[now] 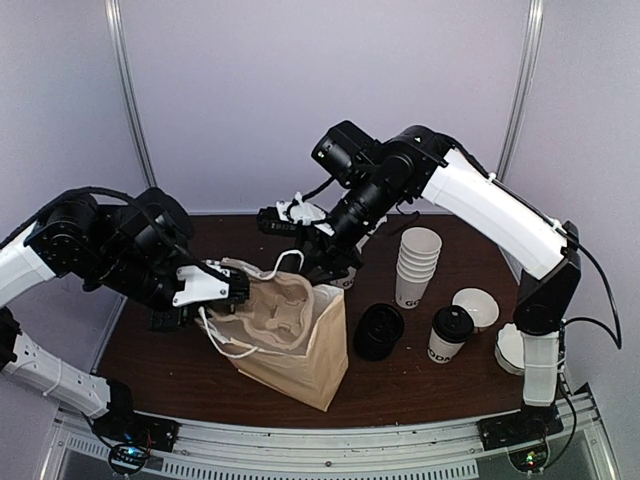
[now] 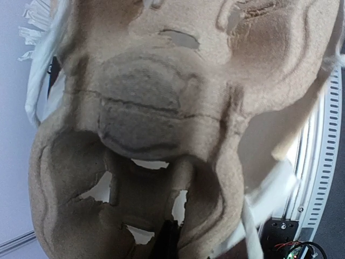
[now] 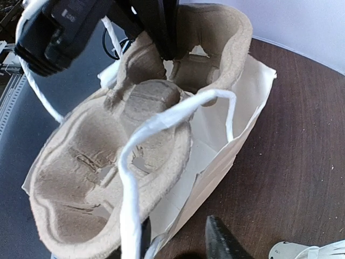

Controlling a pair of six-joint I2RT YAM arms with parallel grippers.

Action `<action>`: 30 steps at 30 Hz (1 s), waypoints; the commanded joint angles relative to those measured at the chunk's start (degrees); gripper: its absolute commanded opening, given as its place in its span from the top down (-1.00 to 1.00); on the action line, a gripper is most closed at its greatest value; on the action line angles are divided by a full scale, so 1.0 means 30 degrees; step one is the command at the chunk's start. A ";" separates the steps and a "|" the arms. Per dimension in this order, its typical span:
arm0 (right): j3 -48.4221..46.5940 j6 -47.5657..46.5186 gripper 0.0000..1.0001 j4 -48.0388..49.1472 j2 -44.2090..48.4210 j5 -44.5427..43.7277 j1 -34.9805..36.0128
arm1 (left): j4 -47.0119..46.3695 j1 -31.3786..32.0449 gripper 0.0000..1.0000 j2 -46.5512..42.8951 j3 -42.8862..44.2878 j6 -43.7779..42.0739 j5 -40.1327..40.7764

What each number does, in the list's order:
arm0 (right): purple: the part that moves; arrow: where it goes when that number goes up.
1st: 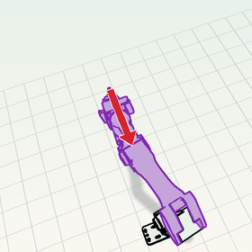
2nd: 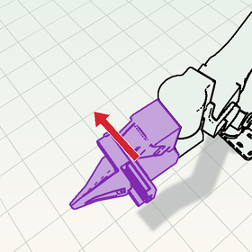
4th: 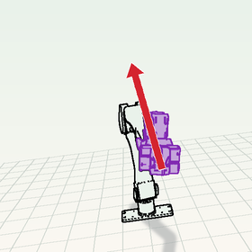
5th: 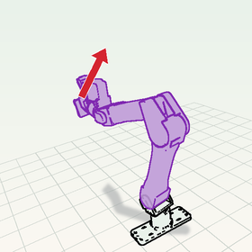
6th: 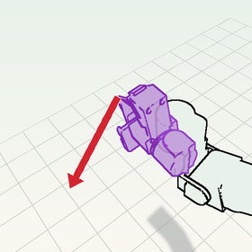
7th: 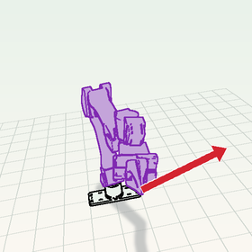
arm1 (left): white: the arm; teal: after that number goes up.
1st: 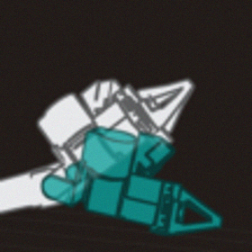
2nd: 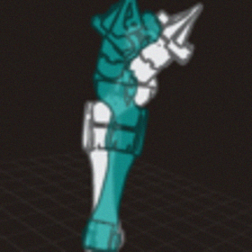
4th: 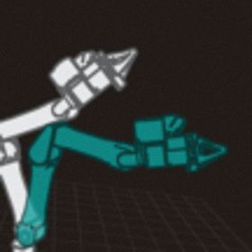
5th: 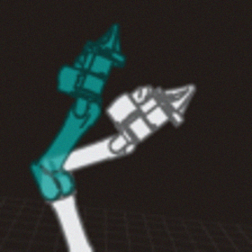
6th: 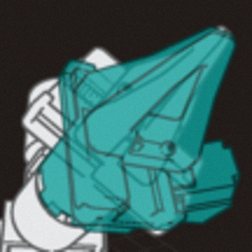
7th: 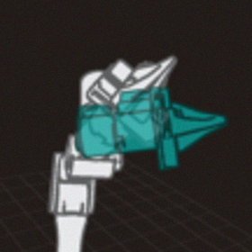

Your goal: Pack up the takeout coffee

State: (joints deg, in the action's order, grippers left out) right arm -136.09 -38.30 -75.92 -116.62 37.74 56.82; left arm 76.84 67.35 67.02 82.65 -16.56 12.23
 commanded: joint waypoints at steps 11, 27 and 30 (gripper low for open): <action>-0.0272 -0.1980 -0.10 -0.3230 -0.0035 -0.1029 0.0814 | 0.0051 -0.0361 1.00 0.1872 0.0142 -0.0447 -0.1659; -0.0823 0.1503 -0.01 0.0814 0.0024 -0.4381 -0.0222 | 0.1352 -0.0361 1.00 0.2236 0.0524 -0.1763 -0.3435; -0.1403 0.1337 0.16 0.0801 -0.0002 -0.4056 -0.0342 | 0.1275 -0.0378 1.00 0.2575 0.0627 -0.1538 -0.3387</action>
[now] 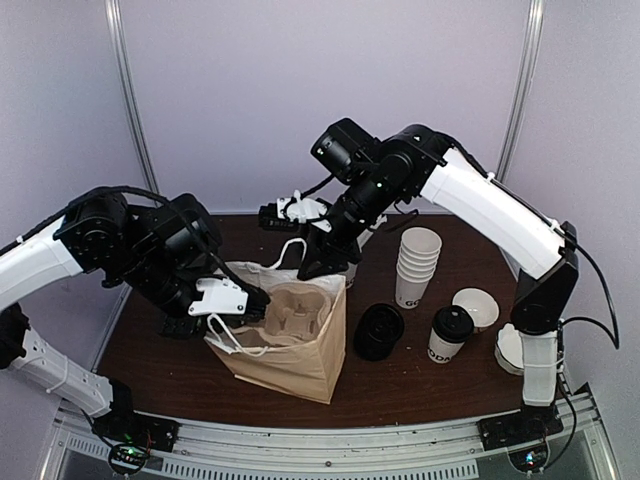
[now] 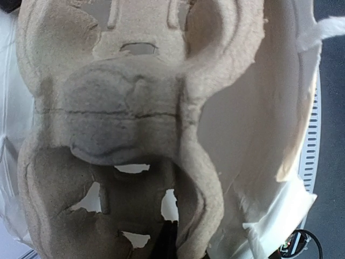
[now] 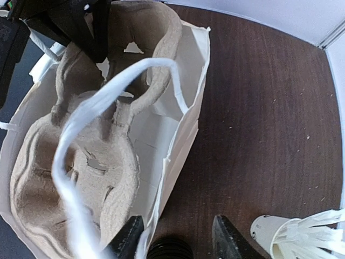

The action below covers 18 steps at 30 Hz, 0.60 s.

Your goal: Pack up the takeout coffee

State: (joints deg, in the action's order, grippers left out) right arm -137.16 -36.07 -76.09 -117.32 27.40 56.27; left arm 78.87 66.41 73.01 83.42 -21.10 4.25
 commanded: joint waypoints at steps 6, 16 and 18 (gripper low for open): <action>-0.1001 -0.0504 0.54 -0.0712 0.0001 0.1562 0.0342 | -0.0800 -0.0063 0.87 0.0824 0.0665 0.0973 0.0938; -0.1075 -0.0455 0.92 -0.0638 0.0082 0.1974 0.0491 | -0.0790 -0.0056 0.01 0.0765 0.0986 0.0882 0.0089; -0.1067 -0.0415 0.95 -0.0577 0.0064 0.1828 0.0491 | -0.0834 -0.0053 -0.12 0.0373 0.1266 0.0864 -0.0101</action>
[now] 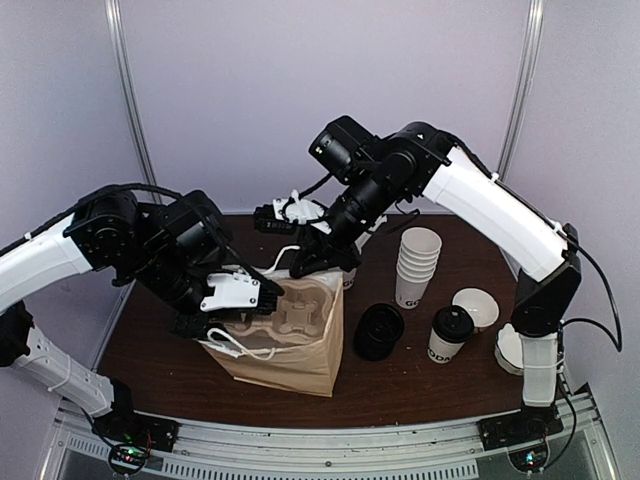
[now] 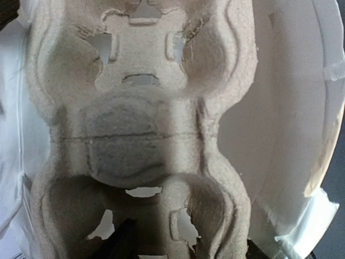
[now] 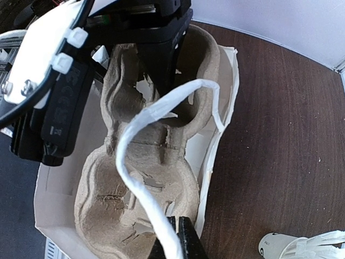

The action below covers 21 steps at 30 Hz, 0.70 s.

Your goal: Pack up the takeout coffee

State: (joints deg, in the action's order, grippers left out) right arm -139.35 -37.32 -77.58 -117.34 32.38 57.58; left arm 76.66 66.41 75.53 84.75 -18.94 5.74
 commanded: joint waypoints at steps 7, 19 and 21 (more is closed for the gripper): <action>-0.0331 0.0199 1.00 0.0134 -0.0186 -0.0018 -0.0034 | -0.2008 -0.0049 -0.43 -0.2904 0.1818 -0.0421 -0.1182; -0.0308 0.0311 1.00 0.0269 -0.0360 -0.0213 -0.0063 | -0.1524 -0.0048 -0.48 -0.3066 0.2712 0.0011 -0.3516; -0.0331 0.0325 1.00 0.0306 -0.0426 -0.0156 -0.0063 | -0.0923 -0.0059 -0.49 -0.2189 0.3283 0.0502 -0.4529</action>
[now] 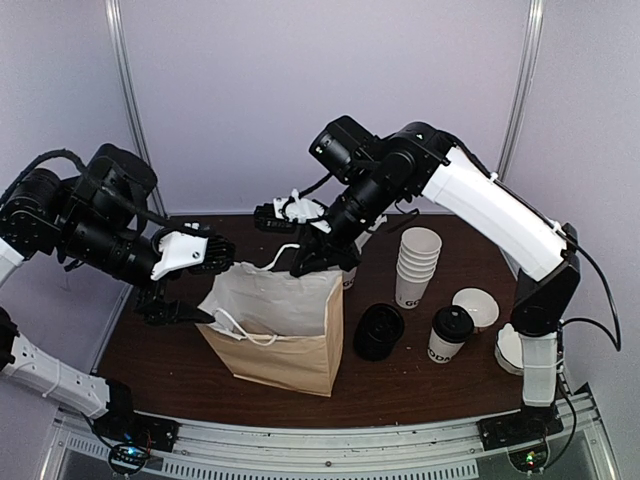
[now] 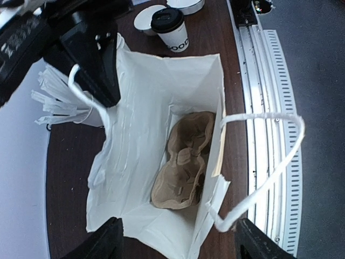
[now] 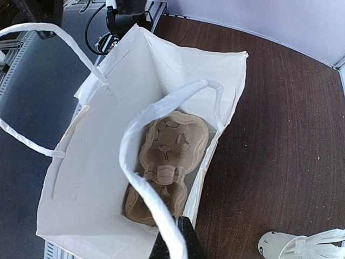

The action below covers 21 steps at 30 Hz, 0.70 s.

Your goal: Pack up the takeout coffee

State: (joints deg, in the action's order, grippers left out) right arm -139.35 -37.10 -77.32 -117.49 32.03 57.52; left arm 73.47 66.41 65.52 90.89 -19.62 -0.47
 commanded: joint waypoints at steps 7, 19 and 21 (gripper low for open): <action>-0.0462 0.0412 1.00 0.0278 -0.0476 0.0190 -0.0012 | -0.0025 -0.0057 -0.28 0.2254 0.0894 0.0979 -0.1309; -0.4291 0.1708 1.00 0.2980 -0.0694 -0.3062 0.0895 | 0.1123 -0.0056 1.00 0.3312 0.6402 0.1021 0.0550; -0.5190 0.1442 1.00 0.3125 -0.0987 -0.3513 0.0896 | 0.0966 -0.0053 1.00 0.3231 0.6441 0.1028 0.0850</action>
State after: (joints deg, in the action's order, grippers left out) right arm -149.45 -33.08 -72.25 -118.93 26.57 59.57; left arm 76.36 66.41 76.05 108.38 -16.97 -1.45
